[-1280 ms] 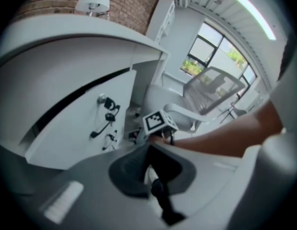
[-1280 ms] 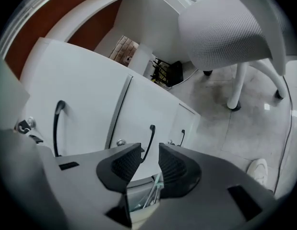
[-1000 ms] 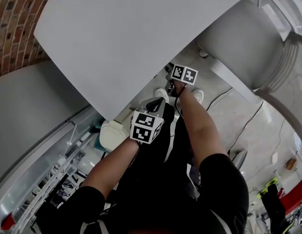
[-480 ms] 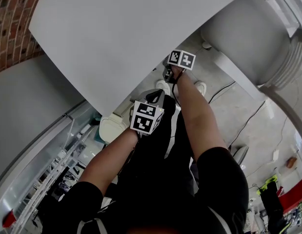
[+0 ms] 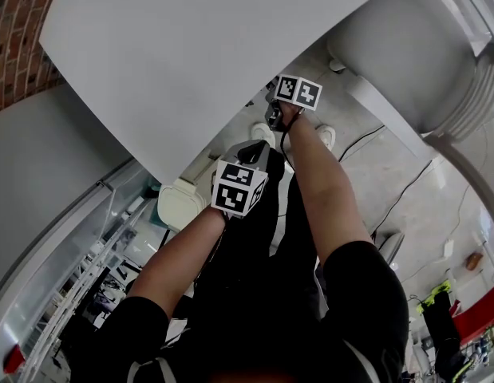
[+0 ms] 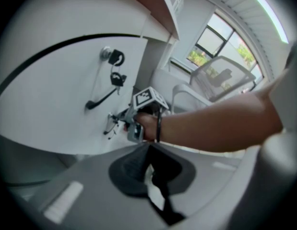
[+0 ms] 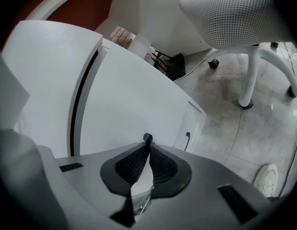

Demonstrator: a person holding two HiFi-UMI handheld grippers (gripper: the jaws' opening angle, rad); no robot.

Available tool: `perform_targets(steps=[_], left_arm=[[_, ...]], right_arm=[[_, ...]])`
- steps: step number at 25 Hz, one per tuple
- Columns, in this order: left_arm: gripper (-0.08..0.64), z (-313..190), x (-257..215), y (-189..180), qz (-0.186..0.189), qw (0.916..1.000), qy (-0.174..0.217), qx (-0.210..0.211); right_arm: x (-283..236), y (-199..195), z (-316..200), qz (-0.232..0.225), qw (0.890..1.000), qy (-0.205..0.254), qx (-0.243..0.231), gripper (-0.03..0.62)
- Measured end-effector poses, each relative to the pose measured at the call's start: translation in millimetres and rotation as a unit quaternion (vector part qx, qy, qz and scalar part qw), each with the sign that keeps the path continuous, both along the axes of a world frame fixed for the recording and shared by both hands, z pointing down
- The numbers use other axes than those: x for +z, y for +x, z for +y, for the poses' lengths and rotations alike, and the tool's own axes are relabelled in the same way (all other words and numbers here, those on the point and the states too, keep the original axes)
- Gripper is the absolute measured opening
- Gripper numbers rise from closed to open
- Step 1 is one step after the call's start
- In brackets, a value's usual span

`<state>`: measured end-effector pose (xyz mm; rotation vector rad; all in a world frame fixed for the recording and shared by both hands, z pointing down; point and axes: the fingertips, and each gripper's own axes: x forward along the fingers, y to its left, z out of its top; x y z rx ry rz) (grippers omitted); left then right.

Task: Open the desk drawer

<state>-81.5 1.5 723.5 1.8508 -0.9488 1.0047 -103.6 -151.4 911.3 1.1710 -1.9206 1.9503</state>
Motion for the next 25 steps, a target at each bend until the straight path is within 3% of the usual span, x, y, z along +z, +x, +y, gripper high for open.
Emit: perform_targets(steps=[12, 25], left_arm=[[-0.002, 4, -7, 30, 0.029, 0.9993, 0.0, 0.024], [-0.002, 10, 4, 41, 0.027, 0.9986, -0.008, 0.045]], right_arm=[[-1, 48, 42, 0.012, 1.0, -0.007, 0.001, 0.023], [1, 82, 76, 0.019, 1.0, -0.014, 0.013, 0.021]])
